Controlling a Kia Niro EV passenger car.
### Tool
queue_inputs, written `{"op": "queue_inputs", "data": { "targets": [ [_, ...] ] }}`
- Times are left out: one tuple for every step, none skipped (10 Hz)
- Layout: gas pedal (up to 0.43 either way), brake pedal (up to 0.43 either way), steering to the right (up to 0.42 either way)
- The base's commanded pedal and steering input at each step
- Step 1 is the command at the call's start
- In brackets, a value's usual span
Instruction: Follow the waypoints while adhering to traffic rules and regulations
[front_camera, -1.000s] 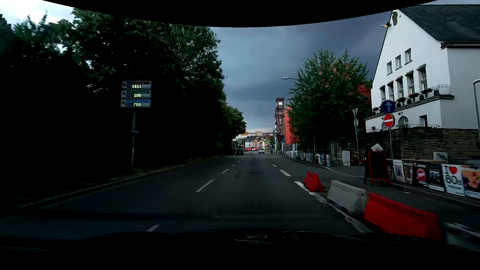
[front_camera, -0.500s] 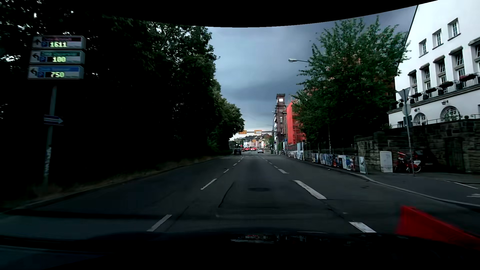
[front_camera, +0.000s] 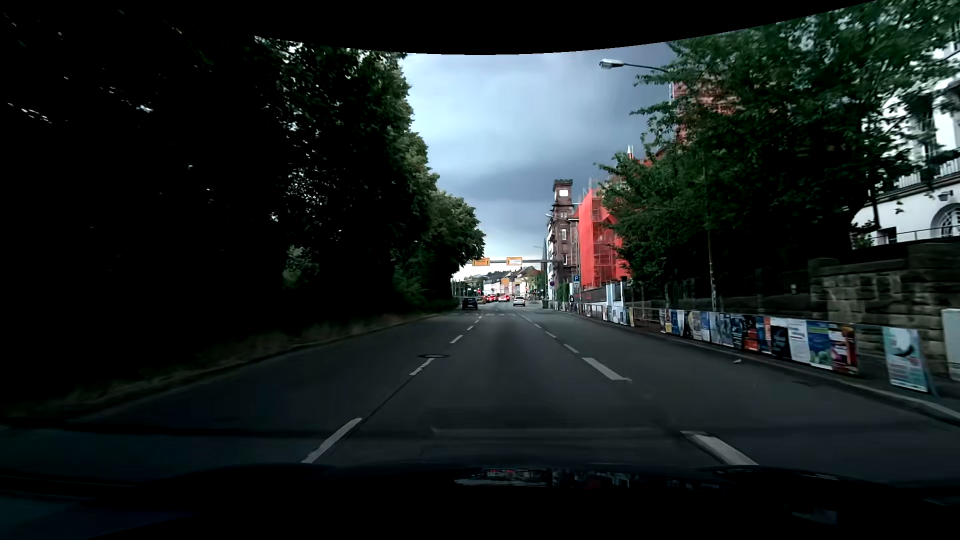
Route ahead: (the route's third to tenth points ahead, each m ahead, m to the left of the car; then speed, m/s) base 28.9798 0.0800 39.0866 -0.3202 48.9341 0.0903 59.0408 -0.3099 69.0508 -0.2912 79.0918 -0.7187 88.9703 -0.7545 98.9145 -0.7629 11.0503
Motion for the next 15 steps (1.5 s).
{"op": "queue_inputs", "data": {
  "targets": [
    [0.039, 0.000, 0.014],
    [0.028, 0.000, 0.015],
    [0.020, 0.000, 0.016],
    [0.020, 0.000, 0.017],
    [0.000, 0.000, 0.017],
    [0.000, 0.000, 0.018],
    [0.000, 0.000, 0.018],
    [0.000, 0.000, 0.018],
    [0.000, 0.000, 0.018],
    [0.000, 0.000, 0.018],
    [0.000, 0.000, 0.018],
    [0.000, 0.000, 0.018],
    [0.000, 0.000, 0.018],
    [0.000, 0.000, 0.018],
    [0.000, 0.000, 0.017]
  ]
}}
